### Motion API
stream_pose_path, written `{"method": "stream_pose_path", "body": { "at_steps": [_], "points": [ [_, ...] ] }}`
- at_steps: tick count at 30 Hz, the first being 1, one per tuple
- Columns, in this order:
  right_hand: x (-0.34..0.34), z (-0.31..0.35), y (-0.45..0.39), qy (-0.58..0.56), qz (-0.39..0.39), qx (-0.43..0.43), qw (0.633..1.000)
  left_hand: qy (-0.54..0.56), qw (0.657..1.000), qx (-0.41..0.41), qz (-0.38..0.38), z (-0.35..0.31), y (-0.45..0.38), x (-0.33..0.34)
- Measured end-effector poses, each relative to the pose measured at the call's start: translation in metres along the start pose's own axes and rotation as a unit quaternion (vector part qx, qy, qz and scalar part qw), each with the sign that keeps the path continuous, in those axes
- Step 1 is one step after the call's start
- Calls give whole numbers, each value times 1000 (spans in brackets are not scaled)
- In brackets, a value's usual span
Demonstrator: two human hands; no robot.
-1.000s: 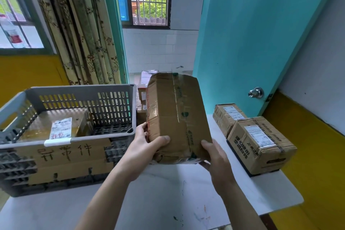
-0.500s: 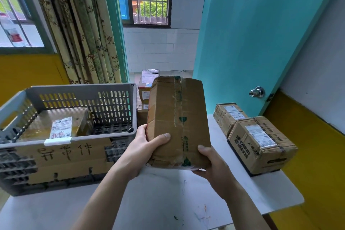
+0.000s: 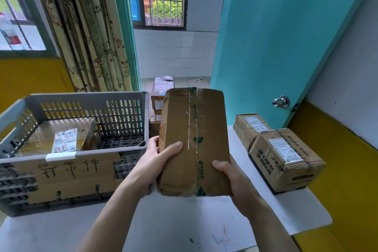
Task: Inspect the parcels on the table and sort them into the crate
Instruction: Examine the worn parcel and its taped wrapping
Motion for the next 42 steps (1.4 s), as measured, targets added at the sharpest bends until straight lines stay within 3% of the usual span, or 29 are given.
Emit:
{"method": "stream_pose_path", "body": {
  "at_steps": [5, 13, 24, 32, 36, 42],
  "points": [
    [-3, 10, -6, -33, -1, 32, 999, -9, 1000, 12, 4, 5, 0, 4],
    [-13, 3, -4, -26, -33, 3, 999, 8, 999, -21, 33, 7, -5, 9],
    [-14, 11, -12, -64, -35, 25, 997, -31, 998, 54, 0, 0, -1, 17],
    [-11, 11, -5, -54, -47, -21, 997, -41, 999, 22, 23, -9, -3, 17],
    [-7, 9, -1, -39, -27, -21, 999, -38, 997, 57, -19, -11, -2, 14],
    [-17, 32, -13, -38, -44, -35, 998, -48, 996, 72, -11, -6, 3, 21]
  ]
}}
Point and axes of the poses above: each hand's wrist, its own y-axis away from the middle knuckle, its own x-axis out of the palm, z = x × y, the point moved 4 cm from there along -y, towards the middle knuckle, and after that the axes turned 3 degrees about z, right-handed, at the moved point
